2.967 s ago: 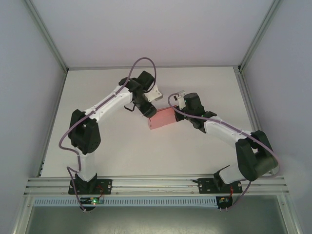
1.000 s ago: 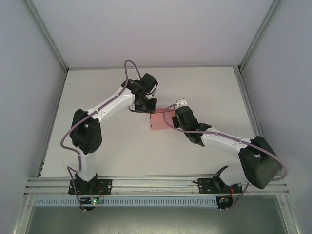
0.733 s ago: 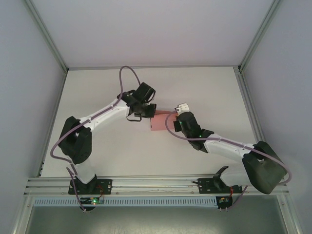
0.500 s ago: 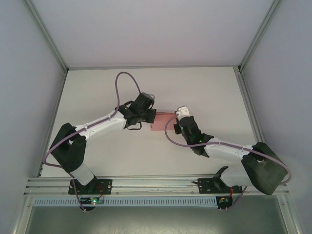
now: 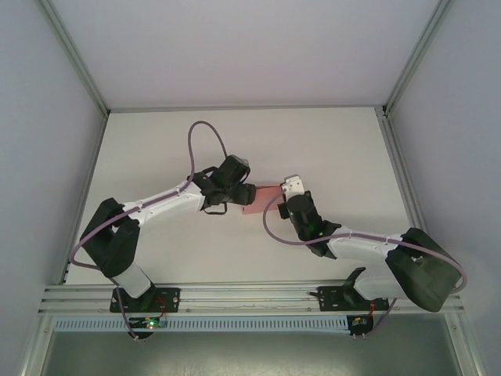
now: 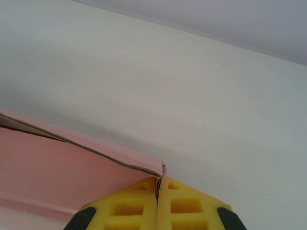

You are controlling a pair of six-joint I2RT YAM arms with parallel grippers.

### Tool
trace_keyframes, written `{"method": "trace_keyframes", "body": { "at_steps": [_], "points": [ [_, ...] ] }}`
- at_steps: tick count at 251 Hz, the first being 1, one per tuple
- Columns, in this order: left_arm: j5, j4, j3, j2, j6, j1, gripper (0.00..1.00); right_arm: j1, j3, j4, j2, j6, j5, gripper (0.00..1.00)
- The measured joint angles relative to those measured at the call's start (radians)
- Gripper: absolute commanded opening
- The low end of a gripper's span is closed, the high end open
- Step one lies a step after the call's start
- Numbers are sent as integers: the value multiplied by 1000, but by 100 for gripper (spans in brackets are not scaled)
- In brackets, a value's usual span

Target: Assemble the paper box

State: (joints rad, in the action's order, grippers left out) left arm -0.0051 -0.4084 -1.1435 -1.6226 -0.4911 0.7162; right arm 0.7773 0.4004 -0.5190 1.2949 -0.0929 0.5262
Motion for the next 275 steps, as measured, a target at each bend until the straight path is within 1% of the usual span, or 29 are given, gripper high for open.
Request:
{"method": "trace_keyframes", "body": {
  "at_steps": [6, 12, 16, 37, 59, 86, 105, 127, 140, 155, 184, 200, 209, 217, 236, 248, 264, 275],
  "points": [
    [12, -16, 0, 8, -3, 3, 79, 4, 1, -2, 2, 0, -2, 0],
    [24, -34, -1, 16, -5, 5, 97, 7, 2, -2, 4, 0, -2, 0],
    [31, -47, -3, 20, -16, 9, 100, 10, 4, -2, 6, 0, -3, 0],
    [52, -96, -14, 53, -39, 16, 100, 16, 12, 3, 11, -1, -3, 0],
    [53, -110, -19, 102, -78, 12, 100, 18, 12, 5, 11, -1, -3, 0],
    [51, -112, -18, 162, -171, -28, 100, 18, 12, 5, 11, -1, -3, 0],
    [107, -72, 7, 189, -246, -104, 100, 18, 12, 5, 11, -1, -3, 0],
    [201, 6, 66, 188, -332, -192, 100, 19, 12, 5, 11, -1, -3, 0],
    [248, 34, 86, 163, -365, -215, 100, 20, 12, 5, 11, -2, -3, 0],
    [307, 58, 92, 117, -393, -217, 100, 24, 12, 5, 11, -2, 1, 0],
    [416, 111, 95, 38, -423, -214, 93, 27, 20, 5, 23, -5, 8, 0],
    [462, 143, 108, 21, -436, -214, 80, 31, 27, 5, 32, -7, 16, 0],
    [482, 167, 117, 20, -442, -214, 74, 32, 29, 3, 37, -9, 19, 0],
    [497, 190, 125, 20, -448, -214, 70, 33, 31, 2, 40, -12, 23, 0],
    [526, 261, 158, 20, -461, -214, 68, 39, 31, 1, 41, -15, 34, 0],
    [531, 299, 178, 20, -471, -216, 60, 43, 31, 1, 41, -21, 40, 0],
    [533, 338, 193, 15, -480, -220, 56, 46, 27, 0, 41, -32, 51, 0],
    [536, 356, 196, 7, -482, -222, 55, 46, 24, -1, 39, -37, 57, 0]
  ]
}}
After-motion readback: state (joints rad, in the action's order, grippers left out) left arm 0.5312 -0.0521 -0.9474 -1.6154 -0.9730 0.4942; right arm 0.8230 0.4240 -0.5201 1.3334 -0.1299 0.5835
